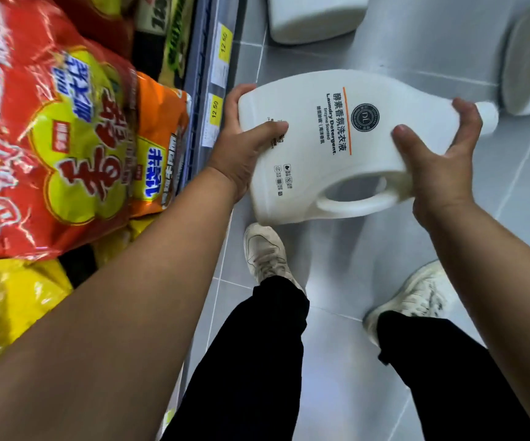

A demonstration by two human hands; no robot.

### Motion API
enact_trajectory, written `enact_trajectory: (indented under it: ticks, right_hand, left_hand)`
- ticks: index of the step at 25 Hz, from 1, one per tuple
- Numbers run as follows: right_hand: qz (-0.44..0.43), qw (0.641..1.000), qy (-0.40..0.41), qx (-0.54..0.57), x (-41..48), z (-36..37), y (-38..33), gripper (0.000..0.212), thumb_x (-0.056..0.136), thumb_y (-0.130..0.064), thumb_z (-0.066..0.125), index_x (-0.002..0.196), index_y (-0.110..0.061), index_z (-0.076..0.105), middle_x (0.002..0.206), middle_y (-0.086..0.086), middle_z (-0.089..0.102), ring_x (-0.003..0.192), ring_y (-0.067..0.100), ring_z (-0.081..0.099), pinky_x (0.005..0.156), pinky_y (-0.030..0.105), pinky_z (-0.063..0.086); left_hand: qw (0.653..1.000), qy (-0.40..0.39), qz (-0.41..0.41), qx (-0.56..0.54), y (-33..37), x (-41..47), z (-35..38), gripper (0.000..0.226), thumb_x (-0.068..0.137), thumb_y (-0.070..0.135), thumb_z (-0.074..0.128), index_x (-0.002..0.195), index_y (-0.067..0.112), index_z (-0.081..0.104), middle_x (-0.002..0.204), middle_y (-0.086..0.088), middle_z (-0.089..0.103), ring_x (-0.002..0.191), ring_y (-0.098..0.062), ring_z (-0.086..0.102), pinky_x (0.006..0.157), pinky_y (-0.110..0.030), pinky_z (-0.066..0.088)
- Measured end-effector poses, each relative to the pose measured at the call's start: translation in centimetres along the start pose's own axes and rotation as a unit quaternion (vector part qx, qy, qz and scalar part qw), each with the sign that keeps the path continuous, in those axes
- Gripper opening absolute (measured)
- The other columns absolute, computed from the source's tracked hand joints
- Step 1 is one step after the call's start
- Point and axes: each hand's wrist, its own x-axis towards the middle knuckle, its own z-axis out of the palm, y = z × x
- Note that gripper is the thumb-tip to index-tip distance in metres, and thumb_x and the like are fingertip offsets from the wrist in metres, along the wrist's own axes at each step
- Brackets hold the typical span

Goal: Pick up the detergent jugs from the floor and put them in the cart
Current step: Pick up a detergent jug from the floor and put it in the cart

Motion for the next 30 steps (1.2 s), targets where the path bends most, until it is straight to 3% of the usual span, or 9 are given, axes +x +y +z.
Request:
enact_trajectory:
  ticks: [3,7,11,16,18,21,25,30]
  right_hand:
    - [-0.027,1.000,-0.001,0.003,-4.1,-3.2,-7.7,0.078,0.071,-0.038,0.079,0.136,-0.036,0.035,0.126,-0.016,0.051,0.111,-0.004,0.054,0.097,0.019,0.045]
    - [-0.088,0.994,-0.053,-0.022,-8.9,-6.6,-19.9,0.080,0.068,-0.041,0.080,0.135,-0.038,0.036,0.134,-0.007,0.048,0.117,0.005,0.053,0.100,0.023,0.045]
    - [-0.181,0.978,-0.105,-0.021,-15.8,-10.0,-33.6,0.076,0.076,-0.032,0.079,0.139,-0.032,0.035,0.118,-0.018,0.048,0.103,-0.009,0.051,0.091,0.010,0.044]
    - [-0.267,0.952,-0.151,-0.006,-25.8,-13.6,-47.6,0.076,0.065,-0.043,0.082,0.128,-0.042,0.039,0.113,-0.024,0.049,0.104,-0.005,0.053,0.101,0.030,0.046]
    - [-0.303,0.938,-0.168,0.015,-30.4,-14.8,-52.2,0.073,0.067,-0.041,0.083,0.126,-0.046,0.040,0.112,-0.026,0.048,0.103,-0.007,0.052,0.100,0.029,0.046]
    - [-0.362,0.912,-0.185,0.052,-37.9,-16.2,-57.1,0.074,0.073,-0.032,0.082,0.134,-0.034,0.040,0.112,-0.027,0.045,0.093,-0.021,0.048,0.088,0.008,0.042]
    - [-0.409,0.880,-0.224,0.085,-47.7,-17.9,-60.2,0.074,0.077,-0.030,0.080,0.137,-0.031,0.037,0.131,-0.002,0.047,0.111,0.009,0.052,0.094,0.024,0.044]
    - [-0.440,0.831,-0.320,0.112,-57.8,-19.3,-61.8,0.076,0.076,-0.041,0.078,0.137,-0.044,0.032,0.134,-0.004,0.045,0.114,0.013,0.052,0.086,0.029,0.049]
  left_hand:
    - [1.000,0.007,0.029,-0.009,6.3,-6.2,1.6,0.064,0.070,0.009,0.069,0.125,0.024,0.041,0.109,-0.006,0.059,0.090,-0.022,0.061,0.077,-0.040,0.055]
    - [0.994,0.047,0.088,-0.039,15.3,-15.4,3.3,0.069,0.065,0.016,0.075,0.125,0.028,0.042,0.111,-0.003,0.060,0.094,-0.021,0.061,0.081,-0.041,0.055]
    - [0.977,0.066,0.171,-0.104,26.1,-26.4,5.2,0.066,0.069,0.008,0.071,0.126,0.028,0.042,0.114,-0.004,0.060,0.096,-0.023,0.061,0.084,-0.042,0.053]
    - [0.946,0.108,0.265,-0.152,36.8,-40.4,6.5,0.074,0.066,0.010,0.074,0.129,0.027,0.040,0.120,-0.011,0.055,0.102,-0.028,0.056,0.089,-0.049,0.050]
    - [0.935,0.124,0.300,-0.144,40.4,-46.5,6.4,0.079,0.065,0.013,0.077,0.133,0.027,0.039,0.126,-0.011,0.054,0.106,-0.029,0.057,0.094,-0.054,0.048]
    - [0.914,0.147,0.355,-0.130,44.6,-55.4,5.7,0.080,0.072,0.007,0.070,0.141,0.023,0.033,0.127,-0.010,0.054,0.104,-0.027,0.059,0.087,-0.044,0.054]
    - [0.883,0.165,0.429,-0.093,46.9,-67.1,4.0,0.074,0.073,0.012,0.073,0.136,0.024,0.036,0.119,-0.007,0.057,0.093,-0.020,0.064,0.070,-0.031,0.055]
    - [0.840,0.237,0.477,-0.104,45.9,-80.6,2.7,0.072,0.073,0.011,0.073,0.135,0.030,0.041,0.123,-0.006,0.057,0.103,-0.025,0.063,0.072,-0.034,0.056]
